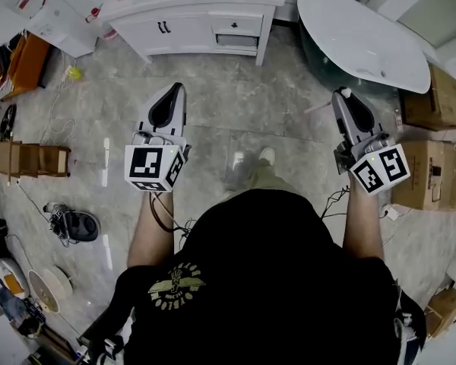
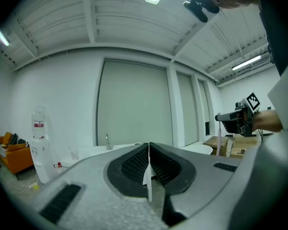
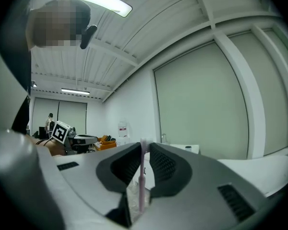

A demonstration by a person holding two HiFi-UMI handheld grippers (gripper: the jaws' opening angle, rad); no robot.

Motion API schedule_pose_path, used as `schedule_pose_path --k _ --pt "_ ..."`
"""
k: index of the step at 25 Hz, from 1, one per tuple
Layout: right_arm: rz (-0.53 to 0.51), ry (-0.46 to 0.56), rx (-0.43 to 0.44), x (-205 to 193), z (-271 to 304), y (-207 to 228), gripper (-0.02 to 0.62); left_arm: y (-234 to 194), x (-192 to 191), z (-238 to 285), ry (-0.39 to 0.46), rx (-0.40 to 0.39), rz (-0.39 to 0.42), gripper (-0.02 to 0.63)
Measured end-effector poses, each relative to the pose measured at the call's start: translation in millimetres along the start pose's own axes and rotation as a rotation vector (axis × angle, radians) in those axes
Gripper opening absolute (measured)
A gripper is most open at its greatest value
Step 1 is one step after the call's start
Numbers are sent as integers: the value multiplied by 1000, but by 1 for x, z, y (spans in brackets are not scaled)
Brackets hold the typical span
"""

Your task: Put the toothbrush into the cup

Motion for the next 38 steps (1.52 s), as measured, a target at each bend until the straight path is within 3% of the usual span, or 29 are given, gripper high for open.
schedule_pose_path --k 5,14,18,23,30,38 --pt "15 27 13 8 39 28 57 -23 12 42 -3 3 22 17" --pt "19 29 49 27 94 88 57 -35 23 123 -9 12 5 17" --pt "24 22 81 26 113 119 57 -43 20 150 -26 52 -32 15" --pt "42 18 112 20 134 158 57 -40 30 169 -28 105 -11 14" --pt "60 -3 131 17 146 177 57 -35 34 168 -44 148 -16 13" --pt "50 19 100 19 142 191 57 -33 39 188 -16 112 3 12"
Point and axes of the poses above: the fingertips, and each gripper's own axes: z forward along the fingers, y to its right, x out of its top, the point moved 10 cm from there along -z, backward along the fingers, and after that the axes turned 14 degrees about -x, right-handed, at the moved point
